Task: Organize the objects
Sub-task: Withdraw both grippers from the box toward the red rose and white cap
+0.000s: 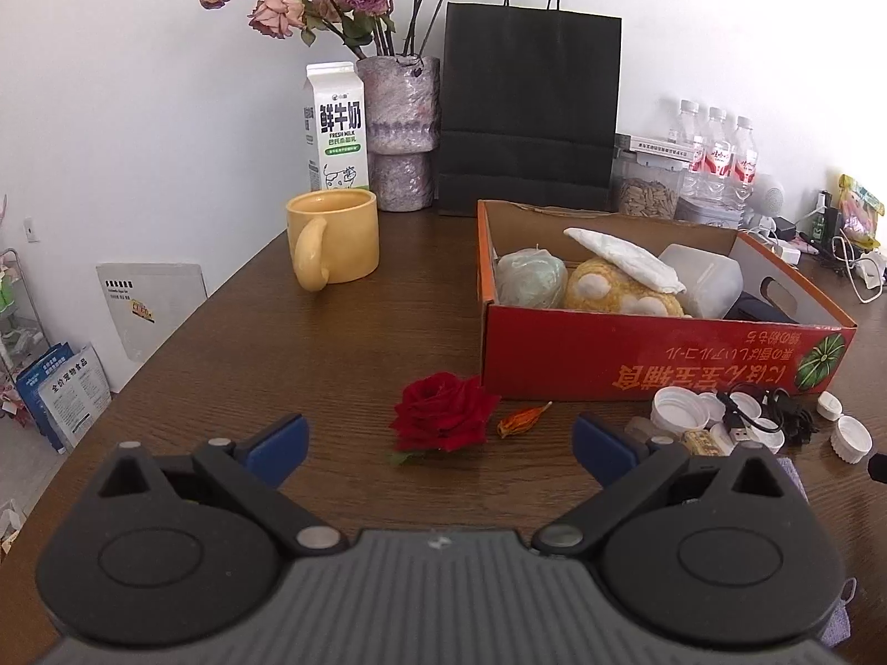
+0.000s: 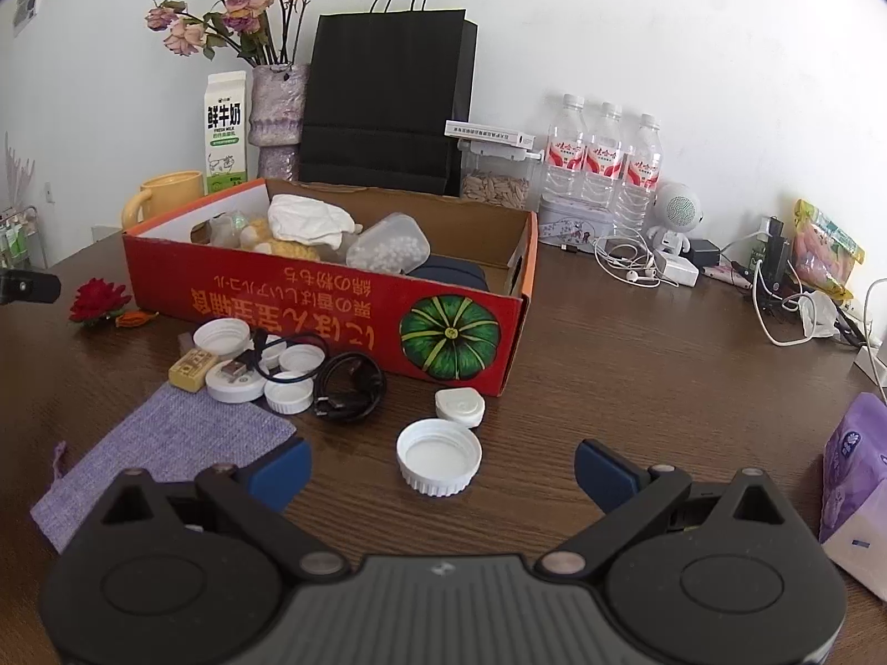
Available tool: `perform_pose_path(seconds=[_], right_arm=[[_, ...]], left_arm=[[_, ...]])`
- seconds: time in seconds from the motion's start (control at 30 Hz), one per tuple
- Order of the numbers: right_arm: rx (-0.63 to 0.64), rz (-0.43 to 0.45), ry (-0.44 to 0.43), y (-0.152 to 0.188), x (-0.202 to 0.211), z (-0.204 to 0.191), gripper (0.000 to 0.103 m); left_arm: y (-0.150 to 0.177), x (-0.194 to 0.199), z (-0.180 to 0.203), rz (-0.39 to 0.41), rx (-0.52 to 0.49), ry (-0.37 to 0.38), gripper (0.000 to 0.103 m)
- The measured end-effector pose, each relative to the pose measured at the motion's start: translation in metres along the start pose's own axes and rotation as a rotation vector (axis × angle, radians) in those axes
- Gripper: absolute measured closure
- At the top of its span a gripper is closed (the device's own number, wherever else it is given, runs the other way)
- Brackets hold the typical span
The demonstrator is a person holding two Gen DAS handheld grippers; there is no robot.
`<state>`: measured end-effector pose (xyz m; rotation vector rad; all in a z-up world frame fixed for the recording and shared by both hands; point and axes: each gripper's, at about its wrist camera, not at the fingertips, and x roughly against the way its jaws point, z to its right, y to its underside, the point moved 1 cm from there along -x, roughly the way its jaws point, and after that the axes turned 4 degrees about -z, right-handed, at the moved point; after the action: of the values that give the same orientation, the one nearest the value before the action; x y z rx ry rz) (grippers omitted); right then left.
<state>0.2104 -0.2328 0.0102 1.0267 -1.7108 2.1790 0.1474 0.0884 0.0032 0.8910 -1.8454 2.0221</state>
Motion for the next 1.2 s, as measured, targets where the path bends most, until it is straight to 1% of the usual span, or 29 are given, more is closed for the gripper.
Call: perform_pose_path(seconds=[0.27,0.5,0.8,0.87,0.93,1.0,1.17,1.2], right_arm=[[-0.033,-0.023,0.002,0.006,-0.01,0.004,0.002],[-0.048,-0.035,-0.003,0.005,-0.021,0.005,0.008],[-0.068,-0.047,-0.018,0.003,-0.03,0.007,0.019],[-0.071,-0.047,-0.024,0.002,-0.033,0.007,0.02],[-0.072,-0.05,-0.032,0.001,-0.035,0.007,0.026],[-0.075,-0.053,-0.04,0.0,-0.037,0.007,0.03],[-0.078,-0.059,-0.051,-0.001,-0.041,0.006,0.033],[-0.078,-0.061,-0.052,-0.001,-0.042,0.006,0.036]], left_arm=[[0.004,-0.004,-0.008,-0.019,0.017,-0.012,0.0],[0.007,-0.01,-0.01,-0.036,0.024,-0.01,0.0],[0.004,-0.024,-0.013,-0.051,0.032,-0.02,0.0],[0.002,-0.028,-0.013,-0.054,0.036,-0.021,0.0],[0.001,-0.032,-0.012,-0.056,0.039,-0.019,0.0],[-0.001,-0.036,-0.011,-0.057,0.037,-0.018,0.0],[-0.004,-0.046,-0.007,-0.065,0.032,-0.016,0.0],[-0.005,-0.048,-0.006,-0.066,0.032,-0.017,0.0]])
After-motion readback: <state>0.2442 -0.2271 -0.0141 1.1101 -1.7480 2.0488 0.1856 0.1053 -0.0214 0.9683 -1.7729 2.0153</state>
